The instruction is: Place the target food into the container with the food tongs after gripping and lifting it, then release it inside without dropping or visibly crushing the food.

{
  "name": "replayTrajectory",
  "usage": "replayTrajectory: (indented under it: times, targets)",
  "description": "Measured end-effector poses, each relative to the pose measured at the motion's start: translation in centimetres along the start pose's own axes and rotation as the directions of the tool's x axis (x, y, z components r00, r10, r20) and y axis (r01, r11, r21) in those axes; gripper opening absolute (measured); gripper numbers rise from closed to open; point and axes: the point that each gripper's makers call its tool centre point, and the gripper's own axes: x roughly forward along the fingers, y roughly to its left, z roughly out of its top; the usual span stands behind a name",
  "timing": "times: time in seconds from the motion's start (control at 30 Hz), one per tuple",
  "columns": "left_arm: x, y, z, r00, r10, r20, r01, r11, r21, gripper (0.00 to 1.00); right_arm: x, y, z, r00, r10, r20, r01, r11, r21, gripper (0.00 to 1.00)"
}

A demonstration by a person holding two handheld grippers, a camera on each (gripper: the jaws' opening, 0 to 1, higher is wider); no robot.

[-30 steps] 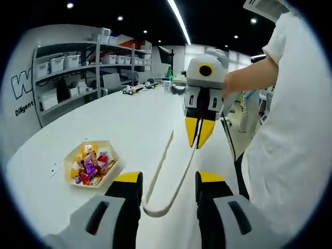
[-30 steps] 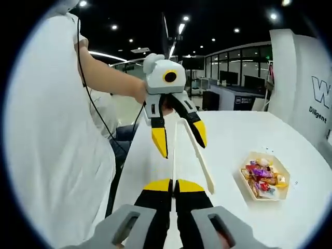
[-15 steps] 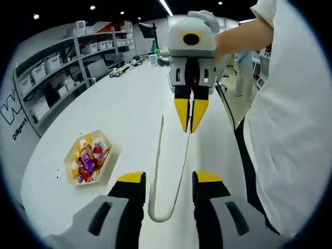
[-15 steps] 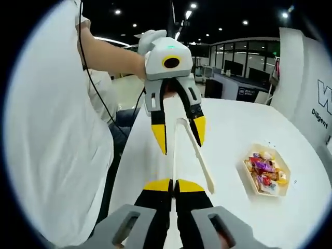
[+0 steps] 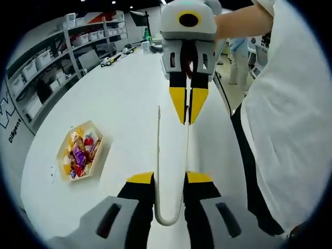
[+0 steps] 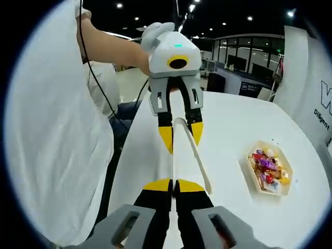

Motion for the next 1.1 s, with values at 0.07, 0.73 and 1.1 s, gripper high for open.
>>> replayTrajectory:
  times: [0.07,0.73,1.1]
  targets:
    - [0.0,0.1,-0.1,1.0,0.003,0.005,-0.003,1.0,0.005,0.16,0.0,-0.1,0.0,1.0,-0.009,-0.002,0.009,1.0,-0.002,0.0]
    - [0.9,0.2,-0.8,0.999,0.027,-0.044,-0.025,0.998,0.052,0.16,1.7,-0.2,-0.8,0.992,0.011,-0.123,-0.02,0.997,-0.075,0.0]
    - [3.8,0.1,-2.9,0.998,0.031,-0.06,-0.029,0.999,0.045,0.17,3.4,-0.3,-3.6,0.985,0.008,-0.173,-0.022,0.996,-0.081,0.0]
